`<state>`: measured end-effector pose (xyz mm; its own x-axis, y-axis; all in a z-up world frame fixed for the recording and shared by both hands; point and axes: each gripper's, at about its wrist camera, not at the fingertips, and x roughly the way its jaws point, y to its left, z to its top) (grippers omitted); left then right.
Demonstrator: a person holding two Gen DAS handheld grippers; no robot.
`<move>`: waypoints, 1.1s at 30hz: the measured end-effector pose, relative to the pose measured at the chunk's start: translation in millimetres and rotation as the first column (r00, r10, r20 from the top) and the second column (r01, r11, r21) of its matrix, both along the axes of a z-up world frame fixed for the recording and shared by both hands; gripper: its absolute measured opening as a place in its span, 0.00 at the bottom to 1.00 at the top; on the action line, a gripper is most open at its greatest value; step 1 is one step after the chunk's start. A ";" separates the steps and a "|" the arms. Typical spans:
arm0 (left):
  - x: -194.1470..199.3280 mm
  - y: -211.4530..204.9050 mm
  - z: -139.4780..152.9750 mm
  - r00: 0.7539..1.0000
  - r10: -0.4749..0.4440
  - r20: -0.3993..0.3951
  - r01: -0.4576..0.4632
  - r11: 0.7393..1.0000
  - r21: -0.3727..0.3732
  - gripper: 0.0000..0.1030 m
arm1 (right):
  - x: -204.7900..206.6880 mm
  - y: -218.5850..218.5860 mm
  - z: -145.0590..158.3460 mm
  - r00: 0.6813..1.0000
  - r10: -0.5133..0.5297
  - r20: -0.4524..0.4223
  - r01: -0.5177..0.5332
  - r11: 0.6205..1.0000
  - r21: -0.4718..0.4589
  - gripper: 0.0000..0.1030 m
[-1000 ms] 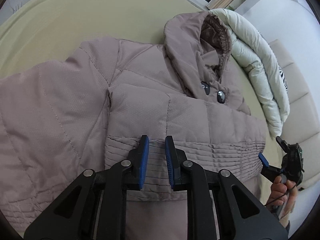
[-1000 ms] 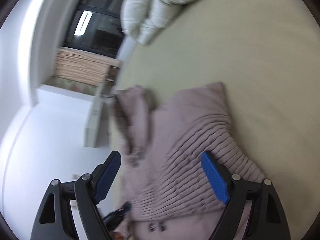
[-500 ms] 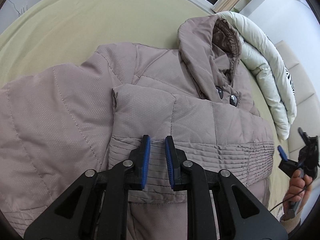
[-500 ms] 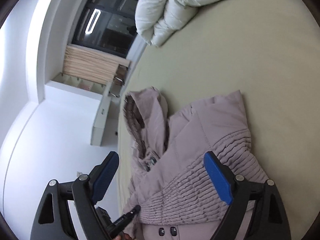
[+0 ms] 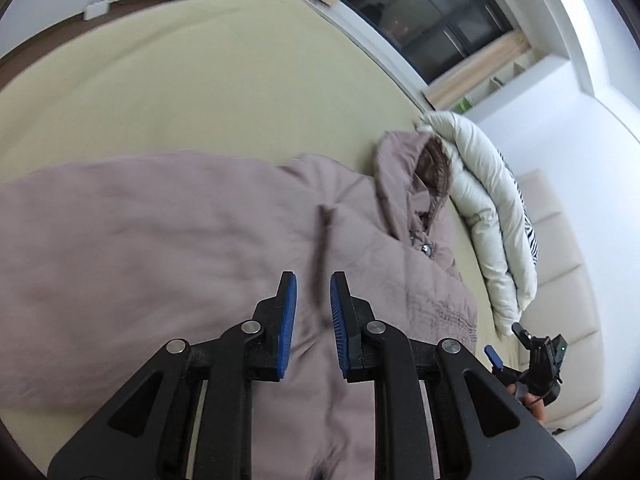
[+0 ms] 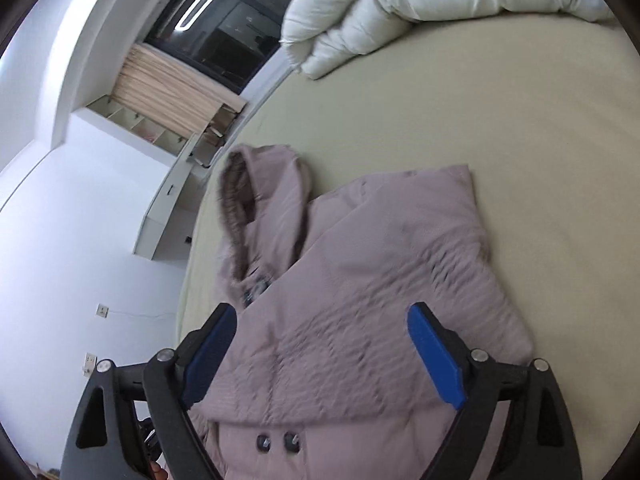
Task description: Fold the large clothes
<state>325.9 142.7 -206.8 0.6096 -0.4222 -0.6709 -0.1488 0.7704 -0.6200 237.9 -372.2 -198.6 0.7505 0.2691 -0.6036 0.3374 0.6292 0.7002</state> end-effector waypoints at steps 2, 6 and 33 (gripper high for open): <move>-49.3 33.9 -1.9 0.997 0.080 -0.019 -0.081 0.997 -0.020 0.16 | -12.4 26.4 6.2 0.998 0.060 0.003 -0.060 0.998 -0.011 0.88; -140.5 91.7 -17.1 0.959 0.275 -0.075 -0.281 0.956 -0.084 0.21 | -44.4 75.9 3.9 0.987 0.160 0.006 -0.160 0.987 -0.001 0.88; -166.4 71.6 40.8 0.889 0.435 0.142 -0.451 0.885 0.116 0.14 | -133.5 116.6 -7.6 0.985 0.172 -0.013 -0.171 0.982 0.079 0.84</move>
<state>159.5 214.3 -166.0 0.7832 0.0042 -0.6218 -0.4333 0.7209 -0.5409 104.4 -255.5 -206.2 0.6774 0.4390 -0.5902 0.2433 0.6235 0.7430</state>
